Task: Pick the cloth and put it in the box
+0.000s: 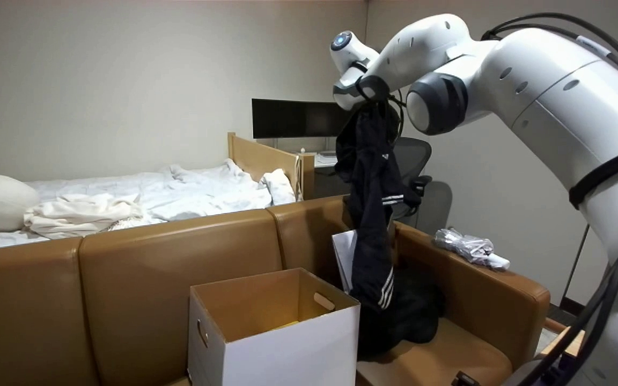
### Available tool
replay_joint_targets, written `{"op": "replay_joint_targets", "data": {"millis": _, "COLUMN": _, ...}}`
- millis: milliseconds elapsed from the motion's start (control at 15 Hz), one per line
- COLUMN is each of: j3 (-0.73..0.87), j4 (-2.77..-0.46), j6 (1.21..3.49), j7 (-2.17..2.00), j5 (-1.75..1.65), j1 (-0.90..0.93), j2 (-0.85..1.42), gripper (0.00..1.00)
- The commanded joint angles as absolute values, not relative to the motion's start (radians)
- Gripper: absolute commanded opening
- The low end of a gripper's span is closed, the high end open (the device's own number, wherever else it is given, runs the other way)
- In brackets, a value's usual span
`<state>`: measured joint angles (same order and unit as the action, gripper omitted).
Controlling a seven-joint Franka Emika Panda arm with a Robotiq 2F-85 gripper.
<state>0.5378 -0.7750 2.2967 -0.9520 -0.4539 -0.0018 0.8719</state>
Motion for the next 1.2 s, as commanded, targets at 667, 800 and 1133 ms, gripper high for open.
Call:
{"op": "replay_joint_targets", "data": {"millis": 667, "j3": 0.358, "j4": -0.488, "j6": 1.768, "j7": -1.196, "j5": -0.176, "j1": 0.120, "j2": 0.744, "gripper": 0.02}}
{"op": "replay_joint_targets", "data": {"millis": 800, "j3": 0.313, "j4": -0.338, "j6": 1.653, "j7": -1.311, "j5": -0.211, "j1": 0.117, "j2": 0.789, "gripper": 0.02}}
{"op": "replay_joint_targets", "data": {"millis": 1133, "j3": 0.355, "j4": -0.412, "j6": 1.613, "j7": -1.599, "j5": -0.210, "j1": 0.227, "j2": 0.671, "gripper": 0.02}}
